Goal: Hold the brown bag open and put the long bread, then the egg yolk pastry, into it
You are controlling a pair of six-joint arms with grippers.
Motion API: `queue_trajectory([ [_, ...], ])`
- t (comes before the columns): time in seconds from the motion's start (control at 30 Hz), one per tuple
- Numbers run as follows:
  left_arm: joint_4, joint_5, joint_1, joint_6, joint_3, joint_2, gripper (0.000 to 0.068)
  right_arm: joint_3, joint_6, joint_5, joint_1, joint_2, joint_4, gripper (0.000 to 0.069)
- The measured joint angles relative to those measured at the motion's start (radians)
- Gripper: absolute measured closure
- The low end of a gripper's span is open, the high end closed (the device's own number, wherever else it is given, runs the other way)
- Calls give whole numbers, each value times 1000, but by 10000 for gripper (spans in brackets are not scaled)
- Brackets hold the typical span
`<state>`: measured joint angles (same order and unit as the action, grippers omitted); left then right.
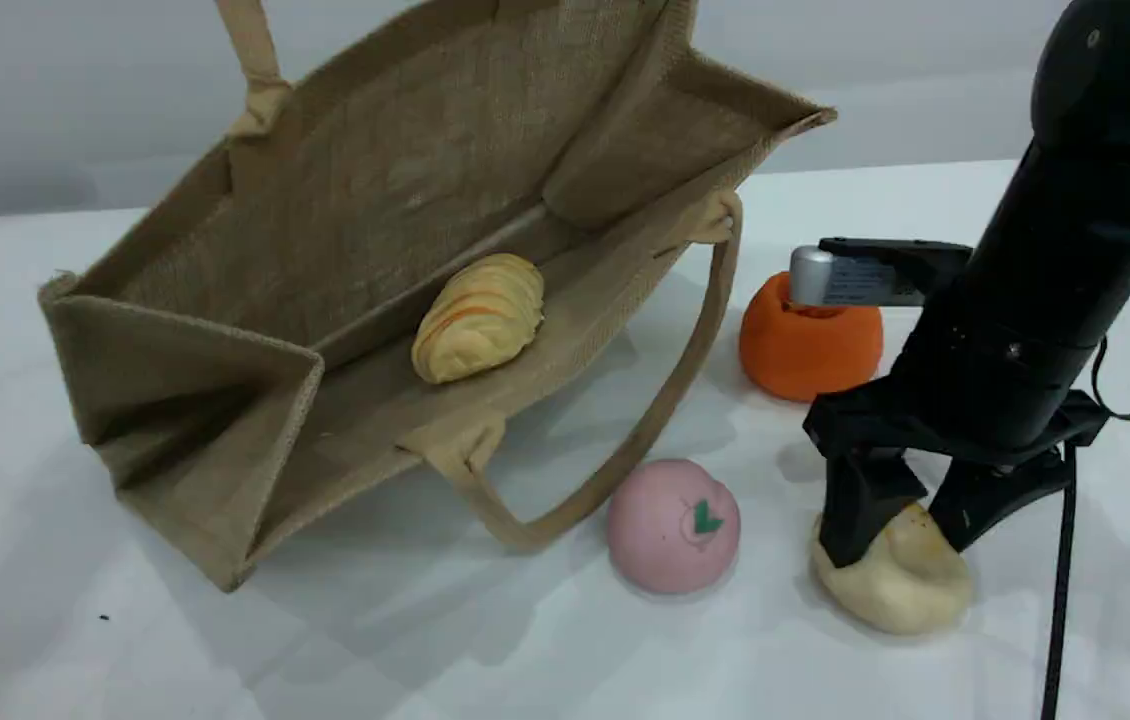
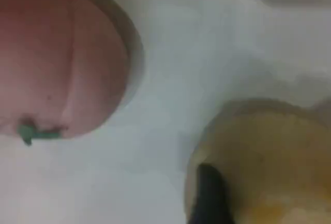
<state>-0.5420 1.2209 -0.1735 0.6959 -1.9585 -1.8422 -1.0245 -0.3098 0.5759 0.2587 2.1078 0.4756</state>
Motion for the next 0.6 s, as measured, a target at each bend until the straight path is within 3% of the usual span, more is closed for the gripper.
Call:
queue_trajectory([
  [0.07, 0, 0, 0, 0, 0, 0, 595, 0, -6, 7, 0, -3, -4, 336],
  [0.17, 0, 0, 0, 0, 0, 0, 595, -1, -15, 25, 0, -6, -12, 541],
  [0.23, 0, 0, 0, 0, 0, 0, 595, -1, -27, 38, 0, -12, -15, 618],
  [0.37, 0, 0, 0, 0, 0, 0, 595, 1, -35, 118, 0, -70, -53, 649],
  [0.6, 0, 0, 0, 0, 0, 0, 595, 1, -32, 148, 0, -290, -59, 654],
])
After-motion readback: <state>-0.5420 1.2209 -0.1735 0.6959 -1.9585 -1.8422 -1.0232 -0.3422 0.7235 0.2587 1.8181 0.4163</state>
